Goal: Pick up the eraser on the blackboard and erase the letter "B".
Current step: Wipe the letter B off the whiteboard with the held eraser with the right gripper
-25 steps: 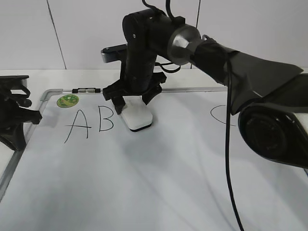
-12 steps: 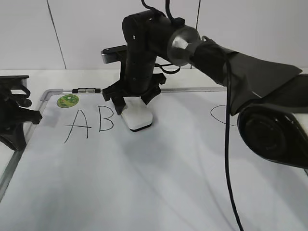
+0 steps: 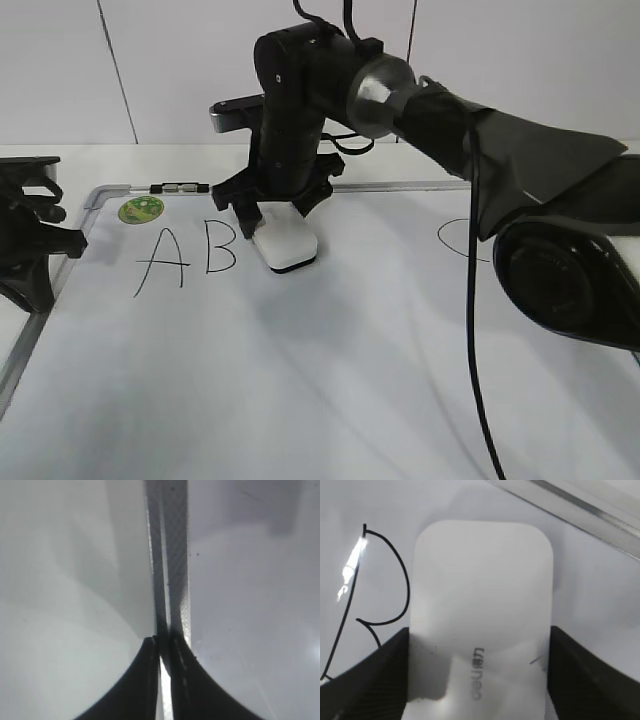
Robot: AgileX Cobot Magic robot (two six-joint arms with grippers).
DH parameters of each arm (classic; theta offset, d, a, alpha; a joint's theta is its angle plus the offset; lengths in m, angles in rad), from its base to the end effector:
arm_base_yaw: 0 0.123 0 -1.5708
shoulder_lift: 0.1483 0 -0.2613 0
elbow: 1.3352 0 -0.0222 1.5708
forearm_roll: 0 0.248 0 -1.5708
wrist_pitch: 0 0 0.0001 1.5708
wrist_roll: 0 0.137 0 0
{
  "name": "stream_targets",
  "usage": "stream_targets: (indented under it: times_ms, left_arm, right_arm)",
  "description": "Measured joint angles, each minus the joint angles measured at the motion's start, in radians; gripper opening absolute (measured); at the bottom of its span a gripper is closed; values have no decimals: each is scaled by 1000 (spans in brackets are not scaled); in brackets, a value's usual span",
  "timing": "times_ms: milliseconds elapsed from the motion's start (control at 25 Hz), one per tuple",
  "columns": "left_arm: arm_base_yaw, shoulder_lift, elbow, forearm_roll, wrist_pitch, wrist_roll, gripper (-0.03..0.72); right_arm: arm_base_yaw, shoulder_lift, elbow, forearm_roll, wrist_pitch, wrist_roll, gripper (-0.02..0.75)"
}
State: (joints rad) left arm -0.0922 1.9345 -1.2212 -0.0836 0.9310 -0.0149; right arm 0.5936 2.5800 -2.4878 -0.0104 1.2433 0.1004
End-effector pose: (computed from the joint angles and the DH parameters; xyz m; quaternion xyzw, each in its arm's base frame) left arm 0.3417 -0.0408 0.0868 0.0139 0.9993 -0.0340 0.0051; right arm 0.4407 0.2958 0.1190 -0.2418 0.9569 0.0498 0.1528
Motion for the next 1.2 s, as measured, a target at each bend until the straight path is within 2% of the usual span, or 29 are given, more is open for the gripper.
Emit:
stream_targets:
  times_ms: [280,800,1200]
  left_arm:
    - [0,0,0,0,0,0,20]
    - [0,0,0,0,2,2,20]
    - [0,0,0,0,10,2,20]
  right_arm:
    - [0,0,0,0,0,0,546]
    - [11,0,0,18,-1,0,543]
    - [90,0,0,10,-1,0,543]
